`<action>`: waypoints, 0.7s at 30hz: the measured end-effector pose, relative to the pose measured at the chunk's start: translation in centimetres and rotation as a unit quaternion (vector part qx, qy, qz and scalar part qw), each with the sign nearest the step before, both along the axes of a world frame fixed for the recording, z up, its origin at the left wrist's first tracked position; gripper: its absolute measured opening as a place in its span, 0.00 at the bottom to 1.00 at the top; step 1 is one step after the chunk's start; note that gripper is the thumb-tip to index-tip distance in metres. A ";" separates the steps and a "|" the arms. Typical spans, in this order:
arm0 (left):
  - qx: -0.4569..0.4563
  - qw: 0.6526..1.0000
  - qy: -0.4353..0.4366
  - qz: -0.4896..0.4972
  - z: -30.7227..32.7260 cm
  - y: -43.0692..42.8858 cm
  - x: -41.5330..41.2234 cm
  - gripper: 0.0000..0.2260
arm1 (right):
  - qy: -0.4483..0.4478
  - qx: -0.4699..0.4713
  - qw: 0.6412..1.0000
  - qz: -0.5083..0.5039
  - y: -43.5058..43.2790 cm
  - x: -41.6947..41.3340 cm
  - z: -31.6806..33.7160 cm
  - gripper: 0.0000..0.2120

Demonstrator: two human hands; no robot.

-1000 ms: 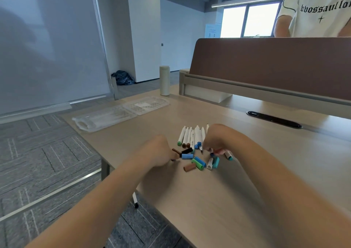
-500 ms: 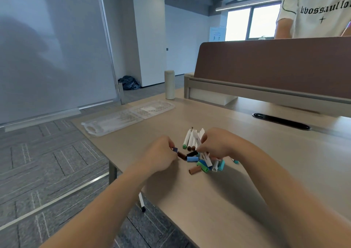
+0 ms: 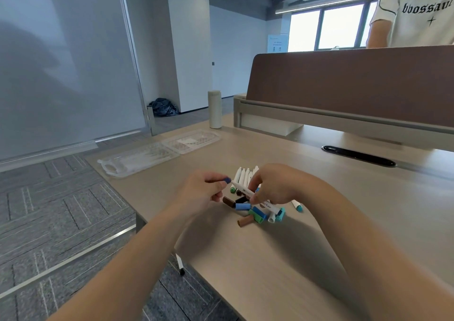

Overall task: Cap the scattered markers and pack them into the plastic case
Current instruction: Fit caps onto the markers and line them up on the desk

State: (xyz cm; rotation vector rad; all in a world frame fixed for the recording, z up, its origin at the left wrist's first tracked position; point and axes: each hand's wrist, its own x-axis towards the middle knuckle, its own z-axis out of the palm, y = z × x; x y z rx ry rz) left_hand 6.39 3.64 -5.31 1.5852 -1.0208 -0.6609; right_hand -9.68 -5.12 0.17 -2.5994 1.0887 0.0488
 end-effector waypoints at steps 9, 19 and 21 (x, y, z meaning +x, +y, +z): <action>-0.042 0.999 -0.007 -0.026 1.2 0.8 0.3 0.04 | -0.005 -0.009 1.000 0.017 0.1 -0.3 0.6 0.14; -0.056 0.998 0.030 0.020 1.8 0.3 -0.7 0.10 | -0.106 0.008 0.991 0.081 1.1 -0.2 1.2 0.06; -0.068 0.997 0.038 0.020 2.3 0.3 -0.8 0.10 | -0.136 0.017 0.987 0.081 1.1 -0.4 1.3 0.06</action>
